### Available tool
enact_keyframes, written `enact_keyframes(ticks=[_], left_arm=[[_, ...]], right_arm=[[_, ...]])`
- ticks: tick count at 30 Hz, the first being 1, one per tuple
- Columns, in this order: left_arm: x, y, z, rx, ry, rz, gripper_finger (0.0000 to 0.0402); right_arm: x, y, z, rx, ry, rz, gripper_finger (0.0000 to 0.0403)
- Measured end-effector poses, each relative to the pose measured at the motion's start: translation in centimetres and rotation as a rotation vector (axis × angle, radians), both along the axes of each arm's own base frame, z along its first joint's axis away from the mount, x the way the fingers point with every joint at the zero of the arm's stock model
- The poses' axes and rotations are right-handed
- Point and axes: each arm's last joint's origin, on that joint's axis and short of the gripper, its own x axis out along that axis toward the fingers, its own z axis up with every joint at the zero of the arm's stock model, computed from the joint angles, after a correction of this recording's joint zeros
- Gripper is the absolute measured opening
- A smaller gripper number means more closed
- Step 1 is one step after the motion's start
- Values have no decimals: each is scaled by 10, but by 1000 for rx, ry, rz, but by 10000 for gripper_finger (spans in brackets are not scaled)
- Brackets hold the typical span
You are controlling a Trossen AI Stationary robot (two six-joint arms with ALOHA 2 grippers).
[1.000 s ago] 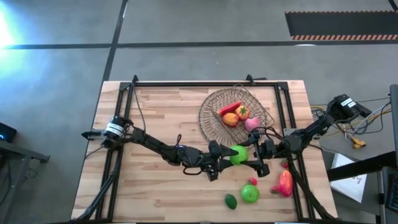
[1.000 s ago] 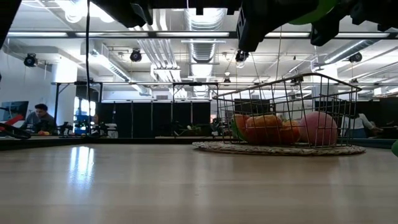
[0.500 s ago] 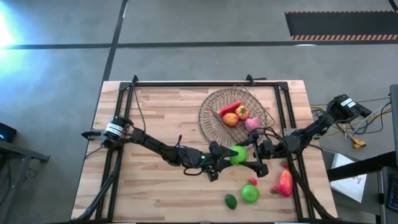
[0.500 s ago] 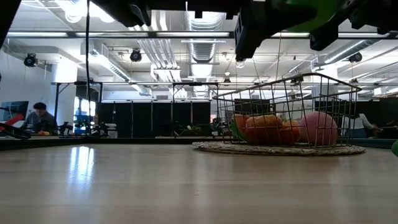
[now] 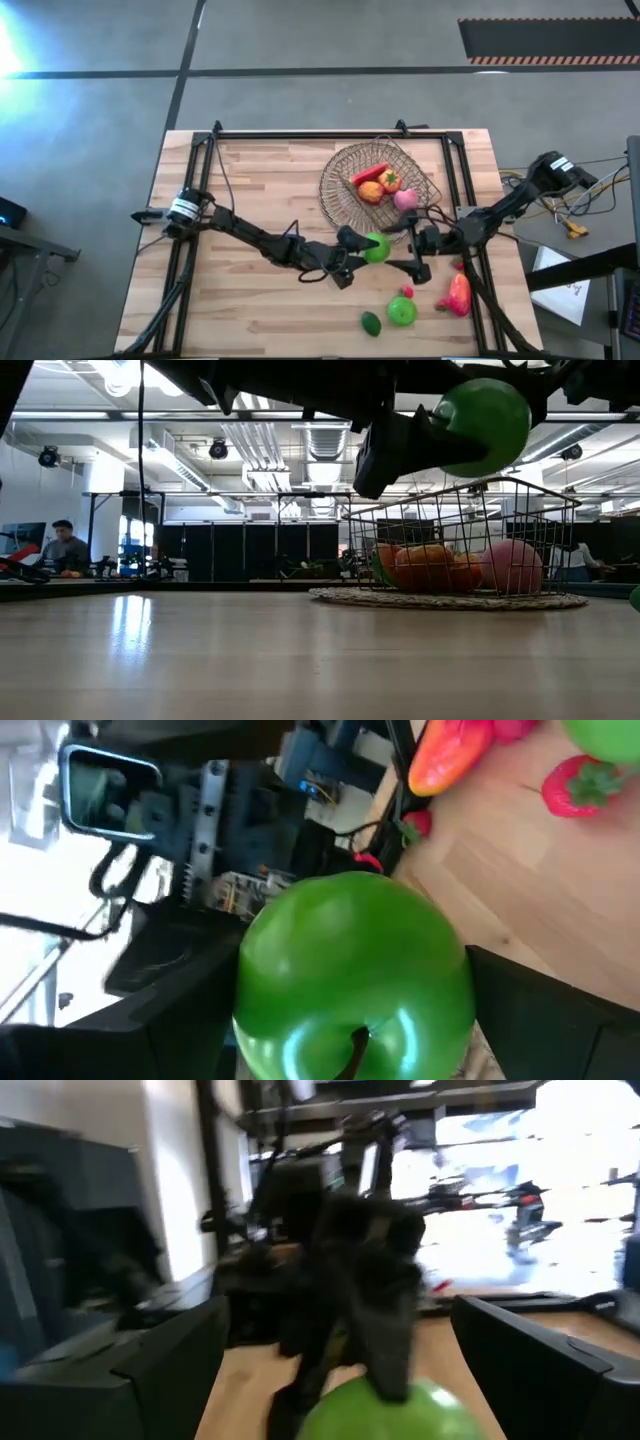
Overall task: Build produce basket
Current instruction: Put the top green apple into the gold mesh basket
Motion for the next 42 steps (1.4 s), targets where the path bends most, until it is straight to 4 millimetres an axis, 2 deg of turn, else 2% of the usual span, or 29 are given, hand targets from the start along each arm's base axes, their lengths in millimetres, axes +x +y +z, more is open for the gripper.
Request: enact_keyframes(ticks=[4, 8, 12, 17, 20, 23, 28, 31, 37, 40, 42], left_arm=[[-1, 1, -4, -11, 42, 48, 341], [-2, 3, 0, -31, 86, 108, 341], [-4, 3, 27, -101, 88, 131, 340], [3, 12, 73, -175, 138, 179, 340], [11, 29, 93, -206, 146, 211, 340], [18, 51, 106, -262, 146, 202, 340], [25, 93, 111, -434, 143, 135, 340], [30, 116, 113, -553, 130, 102, 340], [42, 148, 122, -765, 166, 102, 340], [51, 158, 115, -828, 209, 101, 340], [57, 161, 101, -834, 257, 115, 340]], right_arm=[[-6, -6, 9, -19, -24, -123, 370], [-18, -8, 23, -36, -56, -196, 370], [-30, -5, 29, -57, 15, -309, 370], [-33, 15, 42, -162, 211, -420, 370], [-31, 30, 63, -192, 260, -428, 370], [-30, 48, 89, -252, 274, -428, 370], [-35, 77, 134, -341, 257, -482, 370], [-37, 90, 150, -389, 266, -530, 370], [-29, 106, 155, -447, 281, -556, 370], [-26, 112, 150, -470, 287, -556, 370], [-24, 114, 148, -475, 289, -556, 370]])
